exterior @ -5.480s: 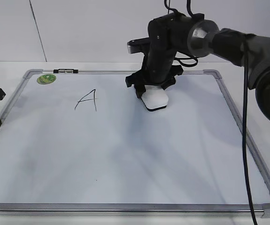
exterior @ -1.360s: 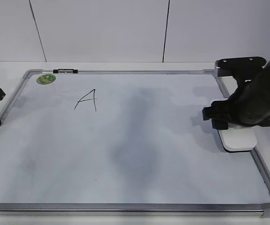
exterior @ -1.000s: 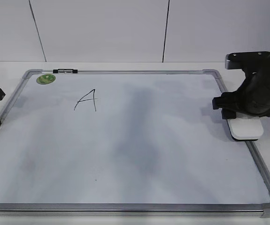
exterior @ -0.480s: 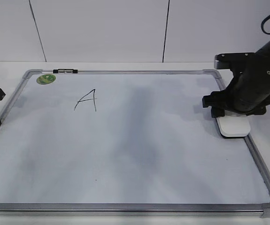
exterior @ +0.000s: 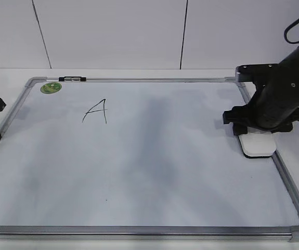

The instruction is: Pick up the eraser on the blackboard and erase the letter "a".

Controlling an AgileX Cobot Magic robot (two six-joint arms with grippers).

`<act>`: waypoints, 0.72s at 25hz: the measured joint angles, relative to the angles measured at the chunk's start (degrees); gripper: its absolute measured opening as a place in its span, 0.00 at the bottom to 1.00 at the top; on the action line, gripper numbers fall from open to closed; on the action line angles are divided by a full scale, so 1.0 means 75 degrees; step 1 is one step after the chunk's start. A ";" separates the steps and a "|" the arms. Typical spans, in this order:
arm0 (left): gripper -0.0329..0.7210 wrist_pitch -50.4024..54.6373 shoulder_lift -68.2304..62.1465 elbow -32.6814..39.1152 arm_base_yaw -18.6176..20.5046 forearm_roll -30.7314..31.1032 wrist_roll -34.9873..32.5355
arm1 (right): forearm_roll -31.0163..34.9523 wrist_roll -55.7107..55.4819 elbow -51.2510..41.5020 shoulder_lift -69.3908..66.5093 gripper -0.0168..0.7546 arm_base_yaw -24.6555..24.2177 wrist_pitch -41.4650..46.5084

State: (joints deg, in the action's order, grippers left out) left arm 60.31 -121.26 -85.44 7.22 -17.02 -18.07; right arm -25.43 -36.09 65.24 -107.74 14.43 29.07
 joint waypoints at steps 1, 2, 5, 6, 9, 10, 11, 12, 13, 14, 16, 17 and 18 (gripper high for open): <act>0.07 0.0000 0.0000 0.0000 0.0000 -0.0016 0.0000 | 0.0000 0.0000 0.0000 -0.0043 0.73 0.0000 0.0000; 0.07 0.0000 0.0000 0.0000 0.0000 -0.0016 0.0000 | 0.0000 0.0000 0.0000 -0.0080 0.73 0.0000 0.0000; 0.07 0.0000 0.0000 0.0000 0.0000 -0.0028 0.0000 | 0.0000 0.0000 0.0000 -0.0128 0.73 0.0000 -0.0069; 0.07 0.0000 0.0000 0.0000 0.0000 -0.0028 0.0000 | 0.0000 0.0000 0.0000 -0.0128 0.73 0.0000 -0.0037; 0.07 0.0000 0.0000 0.0000 0.0000 -0.0041 0.0000 | 0.0000 0.0000 0.0015 -0.0128 0.73 0.0000 0.0007; 0.07 0.0000 0.0000 0.0000 0.0000 -0.0045 0.0000 | 0.0000 0.0000 0.0015 -0.0128 0.73 0.0000 0.0012; 0.07 0.0000 0.0000 0.0000 0.0000 -0.0045 0.0000 | 0.0002 0.0000 0.0015 -0.0128 0.73 0.0000 0.0012; 0.07 0.0000 0.0000 0.0000 0.0000 -0.0045 0.0000 | 0.0015 0.0000 0.0015 -0.0128 0.73 0.0000 0.0012; 0.07 0.0000 0.0000 0.0000 0.0000 -0.0045 0.0000 | 0.0015 0.0000 0.0015 -0.0128 0.74 0.0000 0.0012; 0.07 0.0000 0.0000 0.0000 0.0000 -0.0045 0.0000 | 0.0015 0.0000 0.0015 -0.0128 0.75 0.0000 0.0012; 0.07 0.0000 0.0000 0.0000 0.0000 -0.0045 0.0000 | 0.0029 0.0000 0.0015 -0.0128 0.81 0.0000 0.0012; 0.07 0.0000 0.0000 0.0000 0.0000 -0.0045 0.0000 | 0.0029 0.0000 0.0015 -0.0128 0.85 0.0000 0.0012; 0.07 0.0000 0.0000 0.0000 0.0000 -0.0045 0.0000 | 0.0029 0.0000 0.0015 -0.0128 0.86 0.0000 -0.0003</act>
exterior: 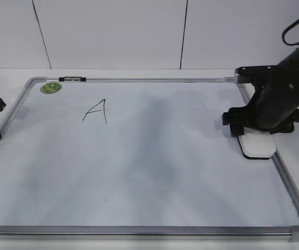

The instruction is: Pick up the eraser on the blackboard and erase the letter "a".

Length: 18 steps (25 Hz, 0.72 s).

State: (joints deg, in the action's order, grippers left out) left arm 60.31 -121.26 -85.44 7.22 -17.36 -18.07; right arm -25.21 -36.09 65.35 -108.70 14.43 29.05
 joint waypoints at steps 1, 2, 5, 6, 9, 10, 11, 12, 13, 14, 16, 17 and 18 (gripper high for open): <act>0.07 0.0000 0.0000 0.0000 0.0000 0.0000 0.0000 | 0.0000 0.0000 0.0000 0.0000 0.87 0.0000 0.0000; 0.07 0.0000 0.0000 0.0000 0.0000 0.0000 0.0000 | -0.0015 0.0000 0.0000 0.0000 0.88 0.0000 0.0000; 0.07 0.0000 0.0000 0.0000 0.0000 0.0000 0.0000 | -0.0094 0.0000 0.0032 0.0000 0.88 0.0000 0.0018; 0.07 0.0000 0.0000 0.0000 0.0000 0.0000 0.0000 | -0.0139 0.0000 0.0115 0.0031 0.88 0.0000 0.0100; 0.07 0.0000 0.0000 0.0000 0.0000 -0.0003 0.0000 | -0.0223 0.0045 0.0455 0.0217 0.88 0.0000 0.0557; 0.07 0.0000 0.0000 0.0000 0.0000 -0.0003 0.0000 | -0.0243 0.0090 0.0598 0.0297 0.88 0.0000 0.0759; 0.07 0.0000 0.0000 0.0000 0.0000 -0.0003 0.0000 | -0.0243 0.0150 0.0729 0.0386 0.88 0.0000 0.0944; 0.07 0.0000 0.0000 0.0000 0.0000 -0.0003 0.0000 | -0.0226 0.0254 0.0829 0.0485 0.88 0.0017 0.1147; 0.07 0.0000 0.0000 0.0000 0.0000 -0.0003 0.0000 | -0.0137 0.0424 0.0934 0.0564 0.88 0.0036 0.1334; 0.07 0.0000 0.0000 0.0000 0.0000 -0.0003 0.0000 | -0.0041 0.0616 0.1005 0.0656 0.88 0.0055 0.1457; 0.07 0.0000 0.0000 0.0000 0.0000 -0.0003 0.0000 | 0.0340 0.1098 0.1103 0.0838 0.88 0.0150 0.1618; 0.07 0.0000 0.0000 0.0000 0.0000 -0.0003 0.0000 | 0.0531 0.1309 0.1135 0.0905 0.88 0.0212 0.1656; 0.07 0.0000 0.0000 0.0000 0.0000 -0.0003 0.0000 | 0.0641 0.1440 0.1134 0.0972 0.88 0.0291 0.1656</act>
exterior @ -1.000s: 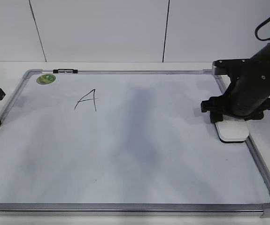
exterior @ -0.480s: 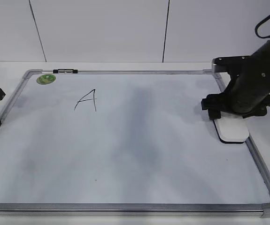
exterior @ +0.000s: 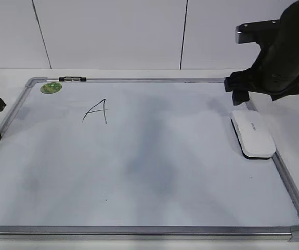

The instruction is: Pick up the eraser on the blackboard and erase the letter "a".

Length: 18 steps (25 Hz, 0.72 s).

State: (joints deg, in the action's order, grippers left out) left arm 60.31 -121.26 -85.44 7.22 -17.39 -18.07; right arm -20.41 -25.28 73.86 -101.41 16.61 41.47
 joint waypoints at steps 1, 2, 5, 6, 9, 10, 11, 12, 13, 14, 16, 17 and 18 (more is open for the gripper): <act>0.07 0.0000 0.0000 0.0000 0.0000 0.0000 0.0000 | 0.0084 0.0112 0.0002 0.0033 0.87 0.0072 0.0036; 0.08 0.0000 -0.0005 0.0000 0.0000 0.0000 0.0000 | 0.0135 0.0206 0.0002 0.0067 0.87 0.0126 0.0055; 0.14 0.0028 -0.0017 0.0000 0.0000 0.0000 -0.0029 | 0.0191 0.0297 0.0002 0.0070 0.87 0.0256 0.0182; 0.17 0.0050 -0.0017 0.0000 0.0000 0.0000 -0.0027 | 0.0233 0.0333 0.0002 0.0070 0.86 0.0272 0.0210; 0.30 0.0104 -0.0017 0.0000 0.0000 0.0017 -0.0027 | 0.0279 0.0402 0.0002 0.0070 0.86 0.0303 0.0281; 0.34 0.0101 -0.0017 -0.0017 0.0000 0.0033 -0.0031 | 0.0311 0.0464 0.0002 0.0070 0.85 0.0303 0.0318; 0.38 0.0142 -0.0017 -0.0052 0.0000 0.0059 -0.0044 | 0.0353 0.0533 0.0002 0.0070 0.85 0.0303 0.0376; 0.43 0.0234 -0.0017 -0.0106 0.0000 0.0063 -0.0044 | 0.0428 0.0610 0.0002 0.0070 0.85 0.0303 0.0430; 0.45 0.0342 -0.0017 -0.0186 0.0000 0.0063 -0.0044 | 0.0486 0.0689 0.0002 0.0070 0.85 0.0303 0.0473; 0.48 0.0418 -0.0001 -0.0303 0.0000 0.0063 -0.0044 | 0.0562 0.0745 0.0002 0.0070 0.85 0.0303 0.0531; 0.50 0.0627 0.0144 -0.0528 0.0000 0.0079 -0.0044 | 0.0752 0.0938 0.0002 0.0100 0.85 0.0303 0.0637; 0.51 0.0720 0.0278 -0.0605 0.0000 0.0079 -0.0044 | 0.0846 0.1027 0.0002 0.0118 0.85 0.0303 0.0684; 0.51 0.0809 0.0446 -0.0675 0.0000 0.0079 -0.0044 | 0.0967 0.1128 0.0002 0.0151 0.85 0.0303 0.0745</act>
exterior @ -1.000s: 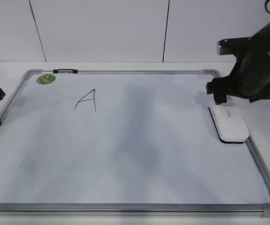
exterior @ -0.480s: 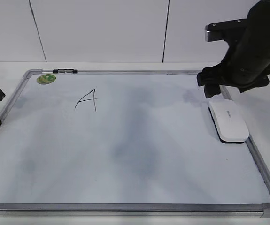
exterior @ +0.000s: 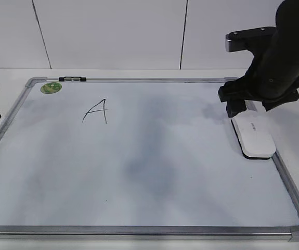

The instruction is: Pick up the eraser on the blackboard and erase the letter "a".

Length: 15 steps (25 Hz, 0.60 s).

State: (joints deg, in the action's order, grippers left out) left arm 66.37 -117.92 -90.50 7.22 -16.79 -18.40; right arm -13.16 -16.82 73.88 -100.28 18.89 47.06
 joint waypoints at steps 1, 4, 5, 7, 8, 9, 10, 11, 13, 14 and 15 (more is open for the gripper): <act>0.52 0.0090 0.0192 -0.0054 0.0000 0.0000 0.0000 | 0.0116 0.0131 0.0000 0.0049 0.85 0.0000 0.0078; 0.52 0.0291 0.0785 -0.0124 0.0000 0.0096 0.0089 | 0.0355 0.0474 0.0000 0.0274 0.84 0.0000 0.0434; 0.52 0.0357 0.0961 -0.0124 0.0000 0.0192 0.0151 | 0.0406 0.0551 0.0000 0.0353 0.84 0.0000 0.0605; 0.52 0.0403 0.1393 -0.0124 0.0000 0.0325 0.0299 | 0.0436 0.0727 0.0000 0.0577 0.84 0.0000 0.0915; 0.52 0.0442 0.1608 -0.0124 0.0000 0.0352 0.0358 | 0.0456 0.0785 0.0000 0.0682 0.84 0.0003 0.1073; 0.52 0.0461 0.1786 -0.0124 0.0000 0.0366 0.0433 | 0.0454 0.0845 0.0000 0.0815 0.84 0.0003 0.1231; 0.52 0.0498 0.1997 -0.0124 0.0000 0.0397 0.0490 | 0.0454 0.0883 0.0000 0.0956 0.83 0.0003 0.1353; 0.52 0.0510 0.2211 -0.0124 0.0000 0.0396 0.0530 | 0.0498 0.0945 0.0000 0.1105 0.83 0.0003 0.1494; 0.52 0.0510 0.2627 -0.0033 0.0000 0.0396 0.0583 | 0.0643 0.1107 0.0000 0.1382 0.83 0.0003 0.1714; 0.52 0.0526 0.2856 0.0059 0.0000 0.0396 0.0595 | 0.0744 0.1203 -0.0022 0.1546 0.83 0.0003 0.1771; 0.52 0.0526 0.3084 0.0163 0.0000 0.0396 0.0600 | 0.0831 0.1296 -0.0052 0.1693 0.83 0.0003 0.1808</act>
State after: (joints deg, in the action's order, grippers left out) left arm 70.32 -94.79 -89.27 7.22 -13.82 -13.91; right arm -6.92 -7.10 73.49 -87.58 18.91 60.62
